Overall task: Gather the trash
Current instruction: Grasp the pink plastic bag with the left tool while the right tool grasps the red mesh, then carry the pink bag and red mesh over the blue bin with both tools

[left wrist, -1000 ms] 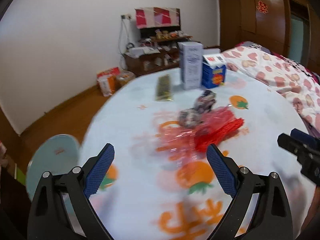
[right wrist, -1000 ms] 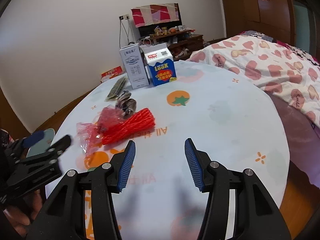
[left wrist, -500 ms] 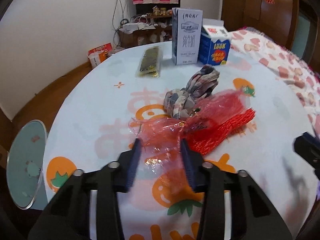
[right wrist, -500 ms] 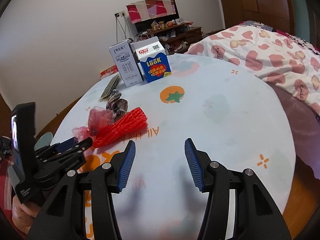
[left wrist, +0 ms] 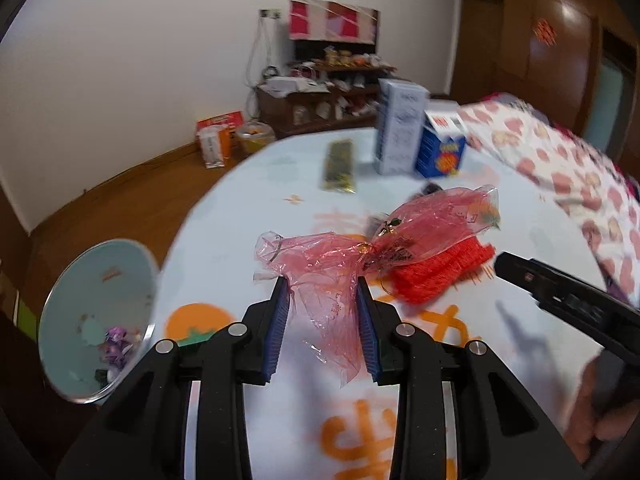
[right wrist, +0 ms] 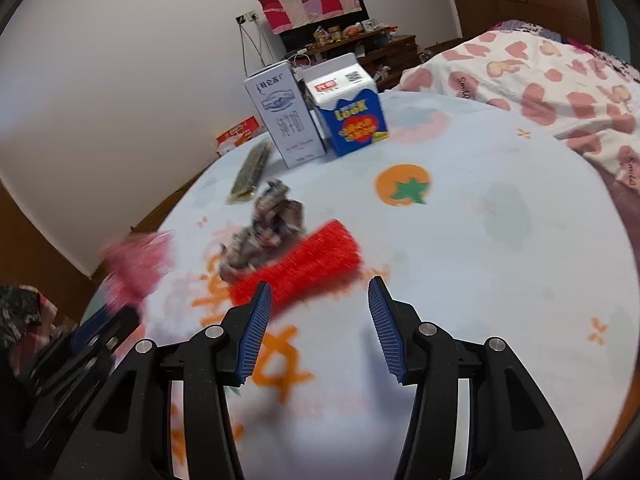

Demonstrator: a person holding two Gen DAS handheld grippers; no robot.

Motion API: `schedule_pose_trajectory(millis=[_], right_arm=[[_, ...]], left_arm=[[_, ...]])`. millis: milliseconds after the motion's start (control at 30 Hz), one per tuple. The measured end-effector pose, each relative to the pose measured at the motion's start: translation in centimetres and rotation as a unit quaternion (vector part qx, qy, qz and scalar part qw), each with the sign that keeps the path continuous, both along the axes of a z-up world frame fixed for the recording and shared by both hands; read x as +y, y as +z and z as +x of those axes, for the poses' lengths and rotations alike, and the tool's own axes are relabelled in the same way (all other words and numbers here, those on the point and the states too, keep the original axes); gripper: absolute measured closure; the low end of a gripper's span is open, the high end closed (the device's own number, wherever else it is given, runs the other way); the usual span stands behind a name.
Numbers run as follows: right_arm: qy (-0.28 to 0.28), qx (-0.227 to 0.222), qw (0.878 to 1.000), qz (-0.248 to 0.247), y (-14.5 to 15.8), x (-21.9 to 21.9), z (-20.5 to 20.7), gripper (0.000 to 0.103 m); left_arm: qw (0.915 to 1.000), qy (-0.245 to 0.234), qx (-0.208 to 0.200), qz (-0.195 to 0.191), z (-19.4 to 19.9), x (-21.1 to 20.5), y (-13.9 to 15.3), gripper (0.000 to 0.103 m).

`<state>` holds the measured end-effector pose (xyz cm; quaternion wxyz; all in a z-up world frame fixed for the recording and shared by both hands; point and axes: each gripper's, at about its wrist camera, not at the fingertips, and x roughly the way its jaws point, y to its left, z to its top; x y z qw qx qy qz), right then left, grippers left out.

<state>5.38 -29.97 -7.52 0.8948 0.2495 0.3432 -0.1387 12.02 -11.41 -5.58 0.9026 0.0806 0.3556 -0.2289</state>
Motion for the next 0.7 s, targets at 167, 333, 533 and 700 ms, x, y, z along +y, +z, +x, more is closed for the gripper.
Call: schedule_pose_trajectory(millis=[167, 333, 533, 700], right_arm=[[-0.012, 0.025, 0.999, 0.026, -1.2, 0.8, 3.8, 0.052], [-0.018, 0.059, 0.997, 0.047, -3.3, 1.6, 6.1, 0.074], [-0.004, 0.045, 0.998, 0.046, -2.6, 1.8, 5.5, 0.087], [-0.009, 0.023, 1.000, -0.003, -0.1, 2.8, 2.6, 0.087]], left_arm=[[0.9986, 0.049, -0.018, -0.004, 0.3, 3.9, 1.3, 0.070], [0.9970, 0.076, -0.016, -0.002, 0.5, 6.8, 1.4, 0.070], [0.9957, 0.092, -0.004, -0.007, 0.6, 8.8, 0.7, 0.070], [0.9953, 0.096, 0.002, -0.012, 0.4, 9.7, -0.1, 0.070]])
